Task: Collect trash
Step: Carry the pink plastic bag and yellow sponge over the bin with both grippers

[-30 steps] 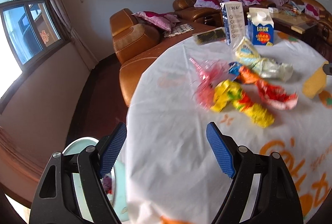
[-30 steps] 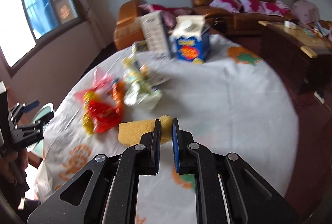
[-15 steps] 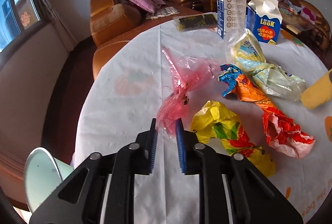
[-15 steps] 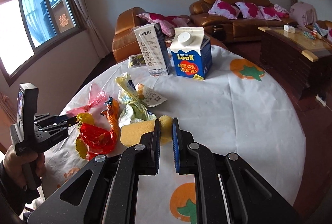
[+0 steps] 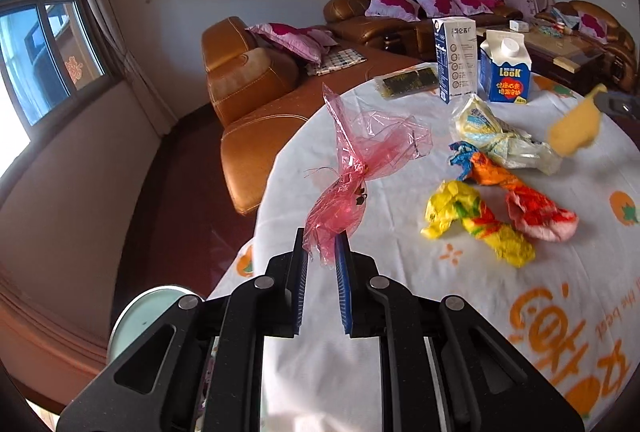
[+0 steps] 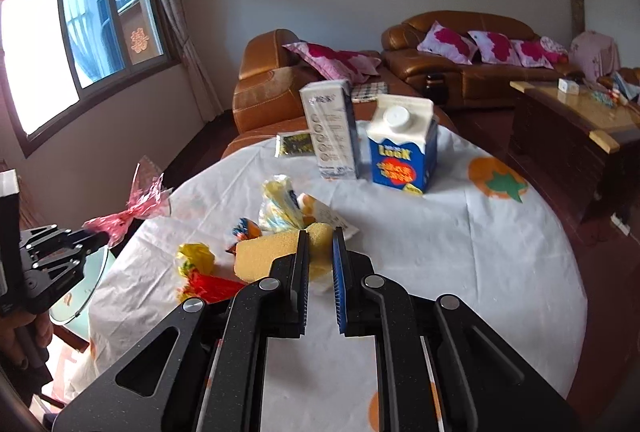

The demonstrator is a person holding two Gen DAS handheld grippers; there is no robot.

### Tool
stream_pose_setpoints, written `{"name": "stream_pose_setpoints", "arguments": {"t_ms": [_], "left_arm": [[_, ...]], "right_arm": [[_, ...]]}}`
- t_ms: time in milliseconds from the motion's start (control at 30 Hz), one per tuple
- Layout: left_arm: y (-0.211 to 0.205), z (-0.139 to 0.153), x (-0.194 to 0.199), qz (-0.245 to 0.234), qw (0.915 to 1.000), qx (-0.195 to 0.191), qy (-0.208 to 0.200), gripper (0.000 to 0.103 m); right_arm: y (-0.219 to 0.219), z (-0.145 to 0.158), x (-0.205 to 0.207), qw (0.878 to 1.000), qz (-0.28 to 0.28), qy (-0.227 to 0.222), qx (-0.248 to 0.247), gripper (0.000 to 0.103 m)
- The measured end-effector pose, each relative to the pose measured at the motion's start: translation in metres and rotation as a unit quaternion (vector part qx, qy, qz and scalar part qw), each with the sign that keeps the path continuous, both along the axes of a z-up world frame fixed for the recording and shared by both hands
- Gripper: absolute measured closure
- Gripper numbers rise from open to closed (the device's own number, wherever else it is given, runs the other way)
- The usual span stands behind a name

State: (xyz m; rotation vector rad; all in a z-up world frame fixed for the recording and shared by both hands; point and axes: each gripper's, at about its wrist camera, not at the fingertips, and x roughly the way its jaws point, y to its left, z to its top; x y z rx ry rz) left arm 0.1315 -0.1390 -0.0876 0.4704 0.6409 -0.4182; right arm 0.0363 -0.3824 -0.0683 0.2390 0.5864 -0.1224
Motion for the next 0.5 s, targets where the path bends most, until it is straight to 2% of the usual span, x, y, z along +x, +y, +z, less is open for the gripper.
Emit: {"name": "stream_pose_setpoints", "arguments": {"t_ms": [133,500], "left_arm": [[0.026,0.005,-0.017,0.003,0.9999,0.009,-0.008,0.089],[0.106,0.002,-0.037,0.064,0.9978,0.013,-0.006,0.089]], "right_arm": [[0.021,0.006,0.015,1.000,0.024,-0.003,-0.009,0.092],[0.109,0.002,0.061,0.993,0.115,0.001,-0.029,0.092]]}}
